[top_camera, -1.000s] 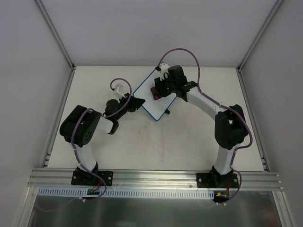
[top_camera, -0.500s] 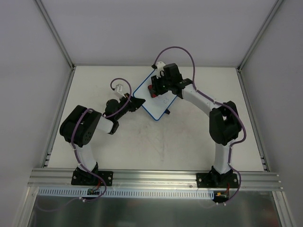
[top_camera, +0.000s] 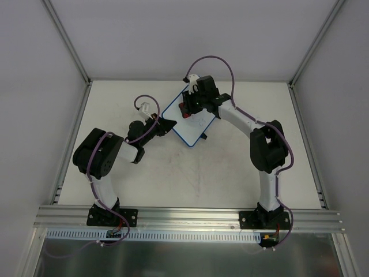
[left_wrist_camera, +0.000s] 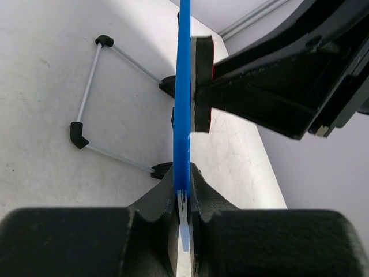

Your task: Erase the whiteboard

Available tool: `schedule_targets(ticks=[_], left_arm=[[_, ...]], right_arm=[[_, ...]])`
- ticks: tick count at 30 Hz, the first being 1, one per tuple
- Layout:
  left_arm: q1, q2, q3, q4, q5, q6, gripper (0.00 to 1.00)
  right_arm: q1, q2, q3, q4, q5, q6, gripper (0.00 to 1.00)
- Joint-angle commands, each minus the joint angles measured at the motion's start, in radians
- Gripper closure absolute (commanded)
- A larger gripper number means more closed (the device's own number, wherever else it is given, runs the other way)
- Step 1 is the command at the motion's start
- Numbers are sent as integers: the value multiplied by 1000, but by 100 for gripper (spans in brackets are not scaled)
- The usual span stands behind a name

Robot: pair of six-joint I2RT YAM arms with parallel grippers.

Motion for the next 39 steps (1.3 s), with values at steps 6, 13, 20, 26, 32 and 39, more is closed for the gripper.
schedule_targets(ticks=[6, 13, 20, 26, 32, 39], left_arm=[[-7, 27, 39, 376, 43, 8, 100], [-9, 28, 42, 376, 52, 8, 100], [-9, 33, 49, 376, 60, 8, 100], [-10, 44, 61, 376, 66, 2, 100], [-12, 44, 58, 376, 70, 0, 100], [-12, 34, 47, 376, 58, 5, 100]], right_arm=[[-74, 88, 149, 6, 52, 46, 100], [-144, 169, 248, -50, 79, 63, 100], [-215, 241, 287, -71, 20, 142, 100], [-191, 211, 219, -83, -51, 93, 100], [-108, 79, 27, 10, -74, 67, 100], [38, -43, -147, 50, -53, 0, 100]])
